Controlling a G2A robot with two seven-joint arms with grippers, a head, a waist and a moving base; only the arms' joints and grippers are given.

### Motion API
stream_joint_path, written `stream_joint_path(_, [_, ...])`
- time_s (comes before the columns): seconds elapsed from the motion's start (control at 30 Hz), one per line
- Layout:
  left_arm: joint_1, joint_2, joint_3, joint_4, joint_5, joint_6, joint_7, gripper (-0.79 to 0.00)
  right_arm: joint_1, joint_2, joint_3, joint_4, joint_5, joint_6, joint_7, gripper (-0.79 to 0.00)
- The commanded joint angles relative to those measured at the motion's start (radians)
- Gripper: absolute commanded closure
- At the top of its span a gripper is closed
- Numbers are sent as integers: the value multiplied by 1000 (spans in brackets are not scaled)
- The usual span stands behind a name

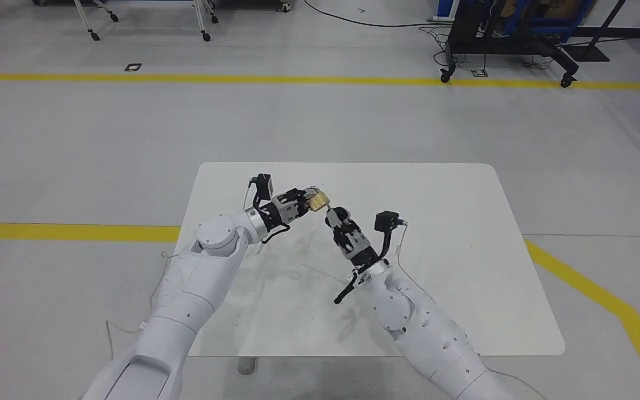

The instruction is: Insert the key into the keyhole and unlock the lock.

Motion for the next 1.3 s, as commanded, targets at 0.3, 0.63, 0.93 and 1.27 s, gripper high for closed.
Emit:
stream_joint_path(0.3, [-3, 1, -3, -1, 17, -14, -2, 0, -6, 33, 108, -8, 527, -198, 557, 0])
stream_joint_path(0.63, [-10, 3, 1, 0, 47, -35, -33, 0, 4, 53, 157, -39, 706, -91, 830, 0])
stream_joint_path(0.93, [-14, 2, 8, 0, 69, -52, -47, 0, -2, 57, 160, -67, 666, -51, 817, 0])
stream_joint_path(1.27, [-18, 1, 17, 1, 83, -60, -63, 0, -1, 56, 155, -81, 627, -34, 770, 0])
